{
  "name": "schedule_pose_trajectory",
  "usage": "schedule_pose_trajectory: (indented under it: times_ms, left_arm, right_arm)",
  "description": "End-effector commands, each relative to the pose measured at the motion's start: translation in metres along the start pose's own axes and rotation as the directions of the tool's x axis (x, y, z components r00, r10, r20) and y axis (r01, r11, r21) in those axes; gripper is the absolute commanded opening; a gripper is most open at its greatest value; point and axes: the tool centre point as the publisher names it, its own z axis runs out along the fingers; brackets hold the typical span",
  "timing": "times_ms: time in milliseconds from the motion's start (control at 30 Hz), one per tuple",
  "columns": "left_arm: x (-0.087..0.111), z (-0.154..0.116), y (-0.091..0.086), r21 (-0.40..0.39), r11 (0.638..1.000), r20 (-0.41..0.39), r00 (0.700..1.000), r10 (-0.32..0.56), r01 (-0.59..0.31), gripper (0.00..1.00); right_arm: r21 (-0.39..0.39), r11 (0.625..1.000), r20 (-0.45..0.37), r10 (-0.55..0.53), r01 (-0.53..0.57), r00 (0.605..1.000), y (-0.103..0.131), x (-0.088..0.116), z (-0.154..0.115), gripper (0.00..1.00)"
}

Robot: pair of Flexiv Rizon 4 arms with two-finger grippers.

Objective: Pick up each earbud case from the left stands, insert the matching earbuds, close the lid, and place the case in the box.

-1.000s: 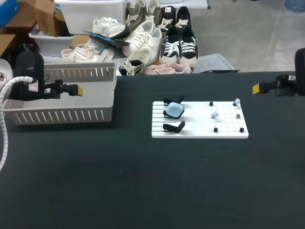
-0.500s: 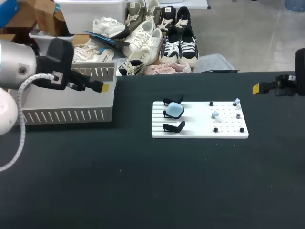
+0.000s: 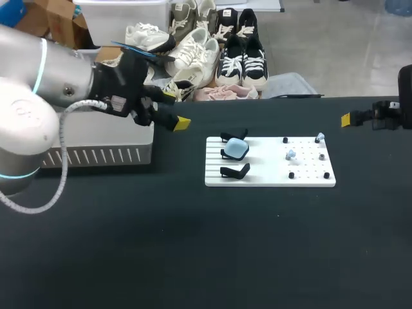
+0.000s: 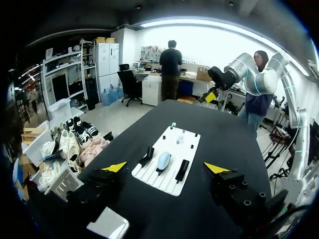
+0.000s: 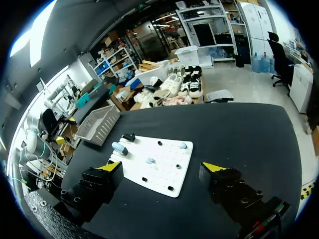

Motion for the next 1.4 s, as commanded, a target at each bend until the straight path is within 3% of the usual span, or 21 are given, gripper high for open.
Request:
schedule_pose_trajectory:
  times_ms: [33,300,633,833,1167,1400]
  left_arm:
    - [-0.006,0.025,0.003,0.198,0.979,-0.006,0.999,0.049,-0.047,1.00]
    - [0.003,0.054,-0.007,0.289,0.954,0.015,0.996,0.086,-0.086,1.00]
    - [0.012,0.083,-0.027,0.273,0.949,0.004,0.986,0.164,-0.159,1.00]
    - [0.020,0.096,-0.034,0.208,0.953,-0.023,0.973,0.230,-0.220,1.00]
    - [0.030,0.110,-0.026,0.170,0.960,-0.009,0.973,0.229,-0.224,1.00]
    - [0.043,0.118,-0.008,0.133,0.974,-0.005,0.983,0.184,-0.182,1.00]
  right_arm:
    - [-0.004,1.000,-0.002,-0.001,0.001,1.000,-0.001,0.000,0.000,1.00]
    - [-0.004,1.000,-0.002,-0.001,0.001,1.000,-0.001,0.000,0.000,1.00]
    - [-0.004,1.000,-0.002,-0.001,0.001,1.000,-0.001,0.000,0.000,1.00]
    - [-0.004,1.000,-0.002,-0.001,0.001,1.000,-0.001,0.000,0.000,1.00]
    - [-0.004,1.000,-0.002,-0.001,0.001,1.000,-0.001,0.000,0.000,1.00]
    - [-0.004,1.000,-0.002,-0.001,0.001,1.000,-0.001,0.000,0.000,1.00]
